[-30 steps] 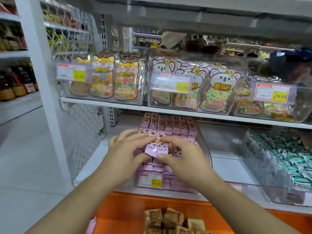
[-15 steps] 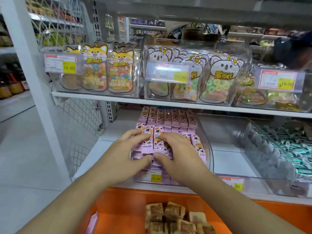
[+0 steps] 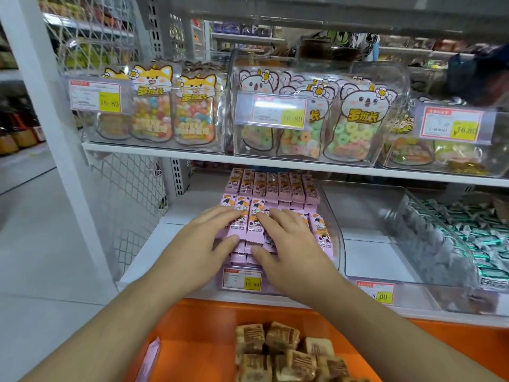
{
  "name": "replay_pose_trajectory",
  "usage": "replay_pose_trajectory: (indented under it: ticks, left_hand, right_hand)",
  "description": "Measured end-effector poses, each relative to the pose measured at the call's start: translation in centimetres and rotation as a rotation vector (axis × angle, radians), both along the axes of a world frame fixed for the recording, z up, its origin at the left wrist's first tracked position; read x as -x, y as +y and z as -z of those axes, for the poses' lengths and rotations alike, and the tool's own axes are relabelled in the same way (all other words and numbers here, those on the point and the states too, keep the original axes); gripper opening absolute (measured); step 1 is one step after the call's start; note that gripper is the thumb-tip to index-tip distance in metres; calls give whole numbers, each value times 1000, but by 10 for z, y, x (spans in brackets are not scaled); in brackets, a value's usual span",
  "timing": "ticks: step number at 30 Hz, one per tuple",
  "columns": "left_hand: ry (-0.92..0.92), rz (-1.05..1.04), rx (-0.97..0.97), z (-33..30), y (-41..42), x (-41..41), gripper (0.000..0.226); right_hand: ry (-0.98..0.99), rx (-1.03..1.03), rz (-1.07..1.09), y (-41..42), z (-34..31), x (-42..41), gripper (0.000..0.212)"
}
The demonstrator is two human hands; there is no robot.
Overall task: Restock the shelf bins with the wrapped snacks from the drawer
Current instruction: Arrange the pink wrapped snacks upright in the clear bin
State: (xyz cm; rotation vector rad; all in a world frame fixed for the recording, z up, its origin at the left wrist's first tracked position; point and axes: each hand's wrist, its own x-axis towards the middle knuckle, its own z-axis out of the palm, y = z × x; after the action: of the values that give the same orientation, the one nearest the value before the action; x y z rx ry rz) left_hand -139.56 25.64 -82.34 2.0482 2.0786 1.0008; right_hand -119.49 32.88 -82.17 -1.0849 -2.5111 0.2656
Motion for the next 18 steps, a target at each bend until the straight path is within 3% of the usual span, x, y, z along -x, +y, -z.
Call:
replay_pose_trajectory:
  ticks: [8, 13, 18]
  left_hand:
    - [-79, 15, -38, 0, -31, 1, 50]
    - [-125, -46, -30, 0, -70, -4, 43]
    - [-167, -69, 116, 45, -116, -20, 40]
  right_hand:
    - [48, 48, -52, -22, -15, -12, 68]
    - [149, 14, -118, -57, -16, -22, 54]
    - [99, 166, -187, -98, 24, -21, 48]
